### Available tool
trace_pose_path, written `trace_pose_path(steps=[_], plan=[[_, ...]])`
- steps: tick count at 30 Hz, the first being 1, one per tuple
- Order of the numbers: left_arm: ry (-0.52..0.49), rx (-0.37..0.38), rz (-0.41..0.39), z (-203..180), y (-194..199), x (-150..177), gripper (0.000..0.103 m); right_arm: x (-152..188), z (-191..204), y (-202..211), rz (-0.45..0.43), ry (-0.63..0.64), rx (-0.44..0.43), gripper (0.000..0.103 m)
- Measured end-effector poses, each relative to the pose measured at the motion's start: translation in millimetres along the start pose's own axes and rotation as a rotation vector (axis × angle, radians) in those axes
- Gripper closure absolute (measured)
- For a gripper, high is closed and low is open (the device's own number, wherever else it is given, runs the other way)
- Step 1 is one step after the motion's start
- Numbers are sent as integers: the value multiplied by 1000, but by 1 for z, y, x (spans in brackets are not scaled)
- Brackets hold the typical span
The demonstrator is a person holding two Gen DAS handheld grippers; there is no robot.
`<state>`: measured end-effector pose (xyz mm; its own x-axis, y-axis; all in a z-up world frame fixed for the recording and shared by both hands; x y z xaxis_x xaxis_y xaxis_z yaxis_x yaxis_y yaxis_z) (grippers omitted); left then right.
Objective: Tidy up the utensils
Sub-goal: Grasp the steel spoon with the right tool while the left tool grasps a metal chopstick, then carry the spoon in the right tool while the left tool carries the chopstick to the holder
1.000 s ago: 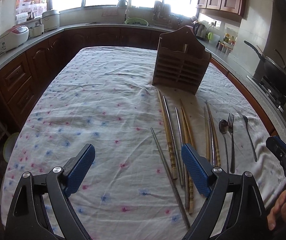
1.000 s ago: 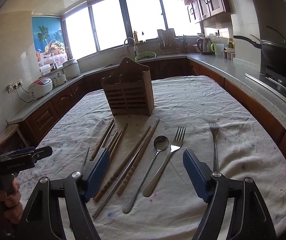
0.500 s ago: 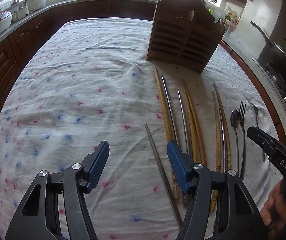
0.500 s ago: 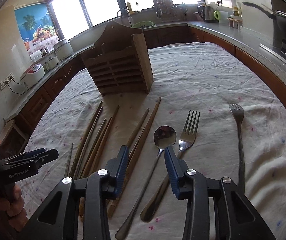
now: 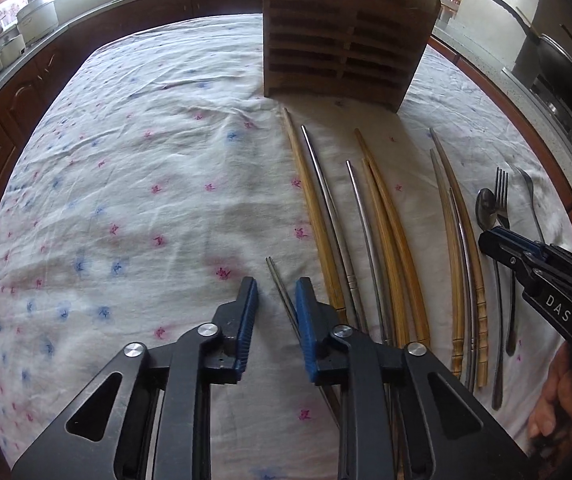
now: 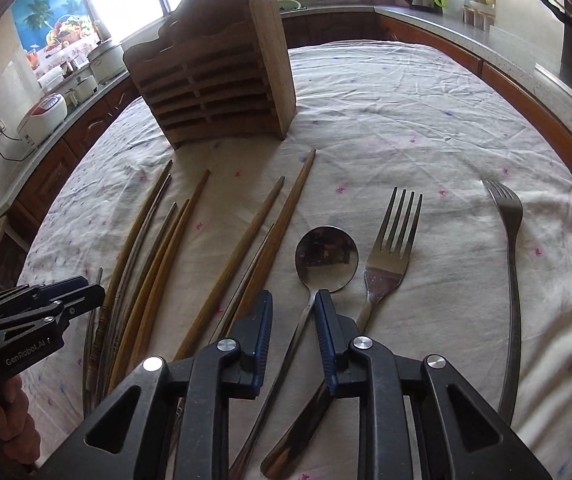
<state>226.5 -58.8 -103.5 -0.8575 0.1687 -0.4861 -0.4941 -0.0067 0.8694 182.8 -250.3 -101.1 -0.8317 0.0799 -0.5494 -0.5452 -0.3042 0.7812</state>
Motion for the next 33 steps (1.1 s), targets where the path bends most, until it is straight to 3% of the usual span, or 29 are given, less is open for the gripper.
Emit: trace_pose_path(steps=[2,12,21,33], plan=[[-12,-1,-7,-2,-1,-1,94,-3,2,-3,0,13,15,94],[56,101,-18,14,16,1,99,-8,5,6,-31,-11,-54,100],[120,154,-113,38,65,1,99,-20,23,39,-110,17,-106,100],[169,160,-264,66,126,-8,99,-41,47,81,-214,73,-147,100]])
Point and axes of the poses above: each gripper's, at about its wrist camera, not at the fingertips, and y roughly against the way its jaws point, z to its left, x to its underside, the point moved 2 cm from there along -y, roughly the way its jaws point, and after that the axes turned 9 degrees about -x, right-handed, at the moved point
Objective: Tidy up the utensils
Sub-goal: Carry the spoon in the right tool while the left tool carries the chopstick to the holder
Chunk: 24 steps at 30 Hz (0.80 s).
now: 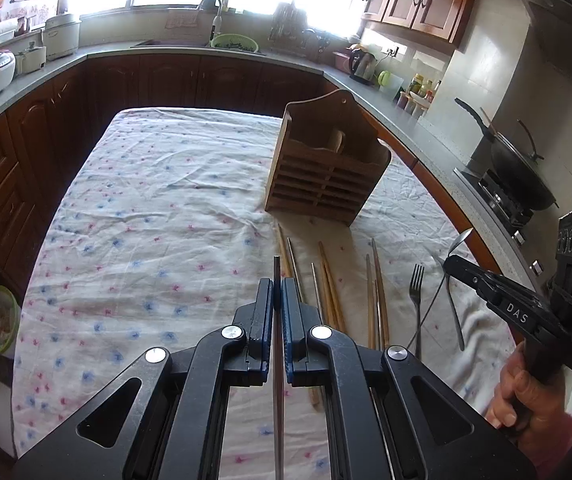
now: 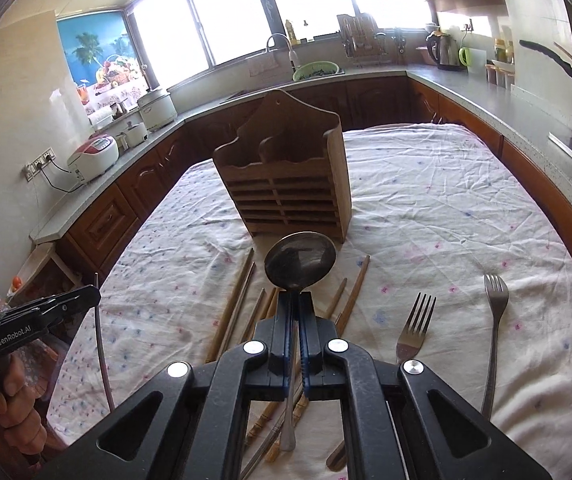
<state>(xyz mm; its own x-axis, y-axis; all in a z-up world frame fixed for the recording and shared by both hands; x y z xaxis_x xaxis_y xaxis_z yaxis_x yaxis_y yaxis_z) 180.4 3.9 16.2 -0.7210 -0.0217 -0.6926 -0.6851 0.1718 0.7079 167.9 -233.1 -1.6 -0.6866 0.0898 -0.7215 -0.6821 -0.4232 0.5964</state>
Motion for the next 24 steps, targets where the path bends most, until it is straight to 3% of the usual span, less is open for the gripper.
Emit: trace_pose_path(steps=[11,20,22,24], plan=[[29,-1,-75,9,25,-11,99,-12,11,22,-65,42,10,103],[42,1,-80,13,22,-13,99,-13,1,17,-62,26,24,102],[50,2,-79,15,21,-13,99,-12,-17,5,-26,-40,16,96],[61,5,-78,18,19,-15,99,-9,-36,-11,17,-94,62,77]])
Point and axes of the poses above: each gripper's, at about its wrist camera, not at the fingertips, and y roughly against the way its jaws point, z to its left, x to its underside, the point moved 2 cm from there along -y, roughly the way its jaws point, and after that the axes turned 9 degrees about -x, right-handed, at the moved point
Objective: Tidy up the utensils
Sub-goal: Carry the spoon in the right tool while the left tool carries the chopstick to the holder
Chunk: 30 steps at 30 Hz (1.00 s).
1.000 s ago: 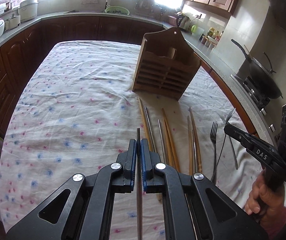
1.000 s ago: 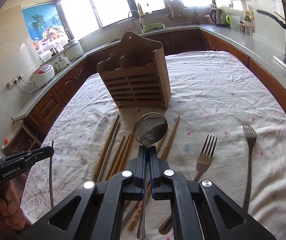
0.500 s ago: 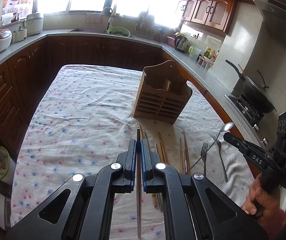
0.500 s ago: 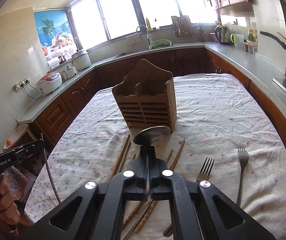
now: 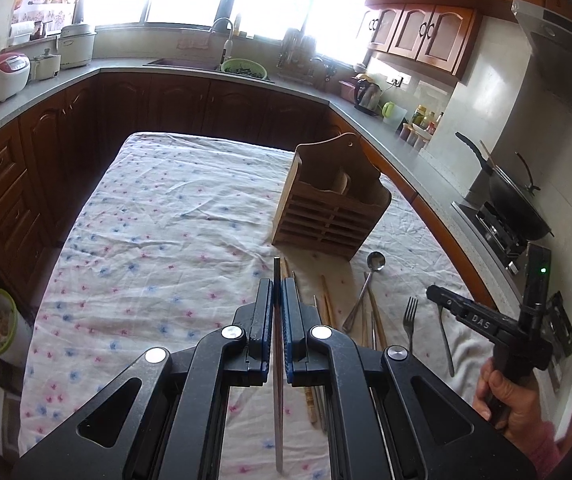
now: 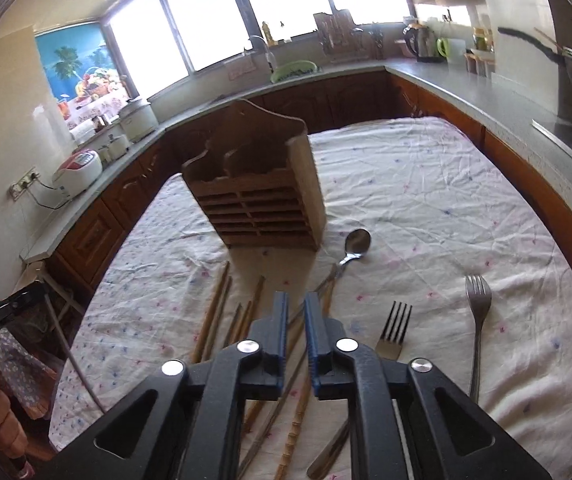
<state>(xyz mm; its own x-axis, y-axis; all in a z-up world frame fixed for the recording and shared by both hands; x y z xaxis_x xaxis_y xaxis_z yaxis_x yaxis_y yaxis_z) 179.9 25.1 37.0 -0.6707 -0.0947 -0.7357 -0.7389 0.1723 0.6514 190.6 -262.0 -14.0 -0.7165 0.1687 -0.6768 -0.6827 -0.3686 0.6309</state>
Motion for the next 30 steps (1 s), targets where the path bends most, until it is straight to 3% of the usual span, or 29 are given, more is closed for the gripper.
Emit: trace_pose_path(steps=[1,14,18,23,30], plan=[[6,2,2,1,-2,-1,99,1,-6,-7,8,-12,7,72],[52,34,-13,8,-19,-36,99,-37,-72,-96,36,-131,50,69],[59,35,-14,11,-23,-41,99,-49,-88,-128,101,-130,58,69],[70,31,-11,14,-27,-42,99,-48,-96,-133,117,-121,34,100],[72,43,-24,13,-22,-44,99,-52,-72,-91,21,-41,22,101]])
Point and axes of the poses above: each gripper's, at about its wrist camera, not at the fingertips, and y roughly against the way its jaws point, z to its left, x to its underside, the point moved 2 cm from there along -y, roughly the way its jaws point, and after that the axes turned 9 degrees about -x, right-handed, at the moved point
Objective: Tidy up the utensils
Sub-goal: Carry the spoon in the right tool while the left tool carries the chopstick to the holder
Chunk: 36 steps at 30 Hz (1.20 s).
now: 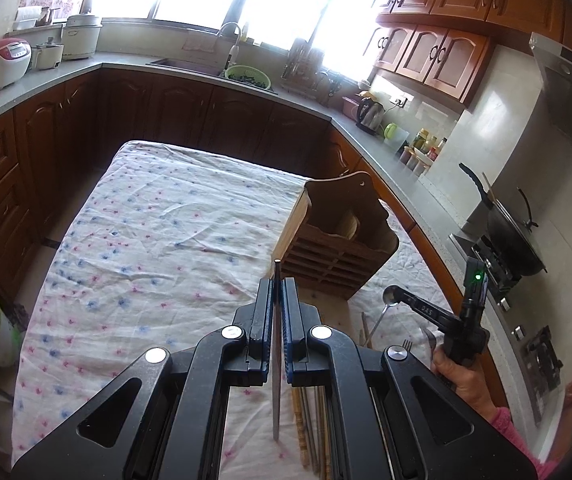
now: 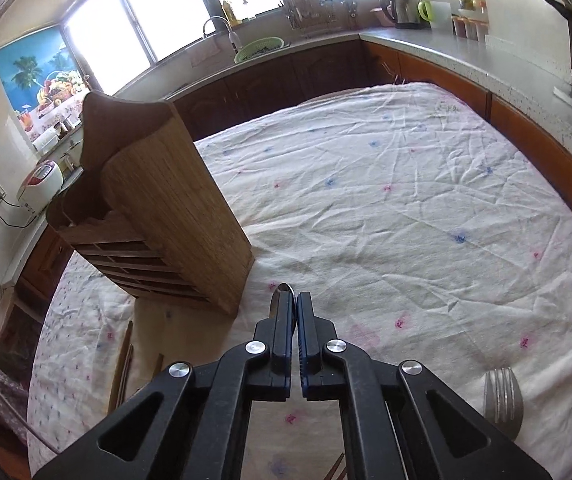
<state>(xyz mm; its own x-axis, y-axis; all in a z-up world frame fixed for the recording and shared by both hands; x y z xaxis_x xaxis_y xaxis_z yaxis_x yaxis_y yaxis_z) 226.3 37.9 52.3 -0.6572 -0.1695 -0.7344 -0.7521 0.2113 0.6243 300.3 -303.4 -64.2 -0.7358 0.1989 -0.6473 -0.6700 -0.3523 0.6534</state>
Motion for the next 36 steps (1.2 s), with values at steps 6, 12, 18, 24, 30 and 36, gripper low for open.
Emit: trace_pose_path(steps=[6,12,18,24,30,36], plan=[[-13,9,-27,-7,11,-4,99,-5,38,55,-138,134,60,101],[-29,16,-53,-17,18,-12,99,-17,70,95,-279,242,108,101],[-46,22,-102,-26,22,-33,99,-30,97,121,-420,337,160,101],[-61,34,-165,-38,23,-64,99,-51,114,118,-482,387,181,101],[-75,53,-222,-50,22,-98,99,-70,123,123,-557,403,211,101],[-79,62,-283,-65,12,-134,99,-93,133,122,-636,456,274,101]])
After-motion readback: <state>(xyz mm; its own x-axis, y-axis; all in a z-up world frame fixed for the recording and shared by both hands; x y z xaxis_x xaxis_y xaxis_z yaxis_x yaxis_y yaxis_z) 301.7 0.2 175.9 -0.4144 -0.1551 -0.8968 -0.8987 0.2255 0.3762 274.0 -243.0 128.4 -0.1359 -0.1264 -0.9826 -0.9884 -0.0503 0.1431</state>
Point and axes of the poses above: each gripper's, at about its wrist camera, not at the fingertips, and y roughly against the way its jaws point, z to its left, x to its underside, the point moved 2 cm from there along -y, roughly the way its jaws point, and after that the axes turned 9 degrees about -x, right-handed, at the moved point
